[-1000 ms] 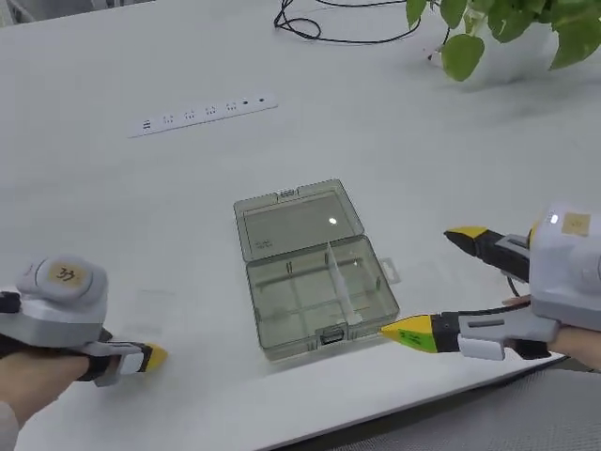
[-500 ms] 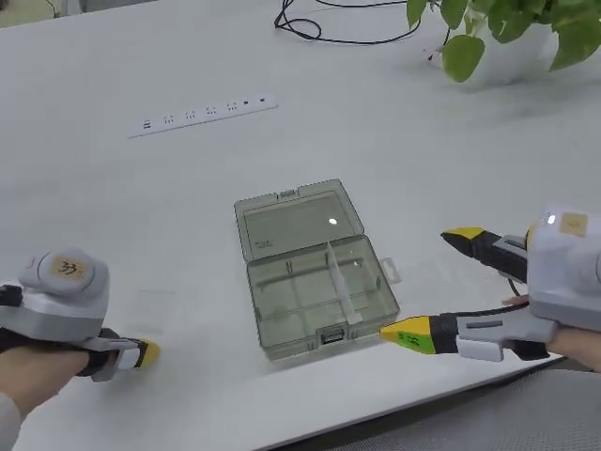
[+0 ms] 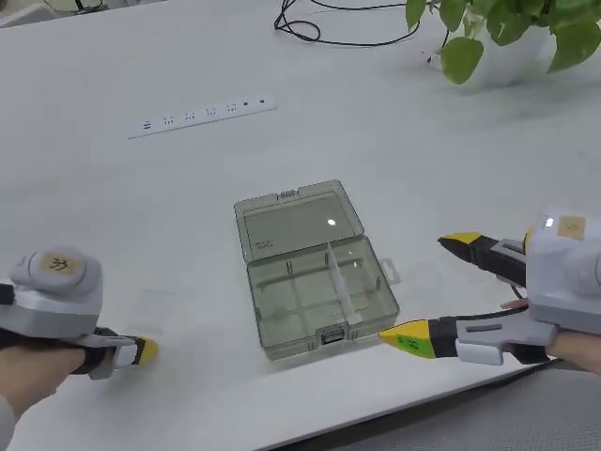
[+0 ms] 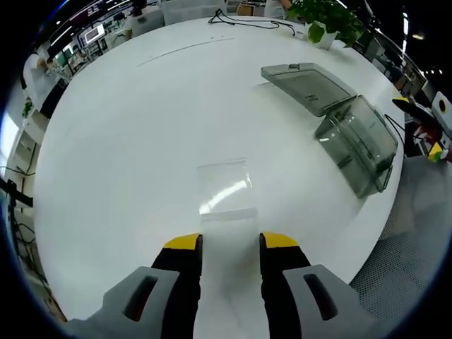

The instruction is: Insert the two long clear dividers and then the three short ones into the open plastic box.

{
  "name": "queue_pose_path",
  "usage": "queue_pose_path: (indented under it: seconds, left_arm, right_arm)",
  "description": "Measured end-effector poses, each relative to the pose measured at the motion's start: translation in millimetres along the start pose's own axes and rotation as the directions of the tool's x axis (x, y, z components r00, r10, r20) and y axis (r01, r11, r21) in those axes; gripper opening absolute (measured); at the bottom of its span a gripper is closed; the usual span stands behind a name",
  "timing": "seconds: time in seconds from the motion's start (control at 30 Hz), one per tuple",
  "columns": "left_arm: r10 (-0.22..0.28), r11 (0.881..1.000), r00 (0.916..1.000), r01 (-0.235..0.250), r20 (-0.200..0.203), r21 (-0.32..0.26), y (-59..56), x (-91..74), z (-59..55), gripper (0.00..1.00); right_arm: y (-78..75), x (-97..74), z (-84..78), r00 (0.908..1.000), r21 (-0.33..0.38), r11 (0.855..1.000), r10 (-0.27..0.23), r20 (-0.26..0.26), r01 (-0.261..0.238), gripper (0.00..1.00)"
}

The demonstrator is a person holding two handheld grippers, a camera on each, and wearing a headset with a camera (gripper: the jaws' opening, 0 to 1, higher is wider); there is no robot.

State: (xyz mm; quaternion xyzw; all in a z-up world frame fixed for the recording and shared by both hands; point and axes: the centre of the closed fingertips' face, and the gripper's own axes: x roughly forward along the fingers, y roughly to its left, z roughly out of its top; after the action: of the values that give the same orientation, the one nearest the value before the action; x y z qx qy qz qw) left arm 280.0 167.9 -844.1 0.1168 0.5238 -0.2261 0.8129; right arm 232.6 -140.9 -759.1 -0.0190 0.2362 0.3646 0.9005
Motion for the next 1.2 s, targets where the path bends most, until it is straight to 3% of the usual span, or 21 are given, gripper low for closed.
queue_pose_path:
  seconds: [0.2, 0.4, 0.67, 0.7, 0.8, 0.9, 0.93, 1.13, 1.2]
  left_arm:
    - [-0.012, 1.000, 0.9998, 0.012, 0.015, -0.013, -1.8, -0.4, 0.2, 0.30]
    - [-0.037, 0.999, 0.9979, 0.038, 0.052, -0.022, -11.8, -6.0, 5.2, 0.30]
    - [-0.086, 0.995, 0.9870, 0.091, 0.136, -0.033, -31.5, -17.0, 23.0, 0.30]
    - [-0.095, 0.995, 0.9846, 0.100, 0.147, -0.029, -35.4, -18.9, 25.9, 0.30]
    - [-0.114, 0.993, 0.9776, 0.119, 0.177, -0.023, -44.2, -23.3, 33.7, 0.30]
    - [-0.134, 0.989, 0.9668, 0.144, 0.217, -0.029, -53.3, -27.6, 43.2, 0.30]
    - [-0.148, 0.986, 0.9585, 0.161, 0.244, -0.034, -58.5, -29.8, 48.9, 0.30]
    - [-0.192, 0.980, 0.9309, 0.201, 0.311, 0.002, -83.1, -39.4, 67.5, 0.30]
    - [-0.214, 0.975, 0.9160, 0.223, 0.339, 0.014, -91.9, -41.2, 74.8, 0.30]
  right_arm:
    - [0.9, 1.2, -0.9, 1.0000, 0.011, 1.000, 0.001, -0.006, -0.001, 0.95]
    - [4.1, 3.2, -1.6, 0.9999, 0.036, 0.999, 0.007, -0.009, -0.007, 0.95]
    - [12.2, 9.6, 6.2, 0.9997, 0.082, 0.996, 0.023, -0.004, -0.022, 0.92]
    - [15.0, 10.7, 5.0, 0.9993, 0.132, 0.991, 0.026, -0.027, -0.022, 0.92]
    - [17.5, 14.5, 15.4, 0.9994, 0.151, 0.988, 0.032, 0.011, -0.033, 0.88]
    - [17.5, 19.1, 18.3, 0.9993, 0.183, 0.983, 0.035, 0.012, -0.037, 0.87]
    - [17.2, 21.2, 19.9, 0.9993, 0.188, 0.981, 0.035, 0.017, -0.037, 0.87]
    - [21.3, 30.7, 35.4, 0.9980, 0.257, 0.965, 0.034, 0.052, -0.047, 0.83]
    - [23.2, 34.4, 41.3, 0.9971, 0.271, 0.961, 0.039, 0.065, -0.055, 0.82]
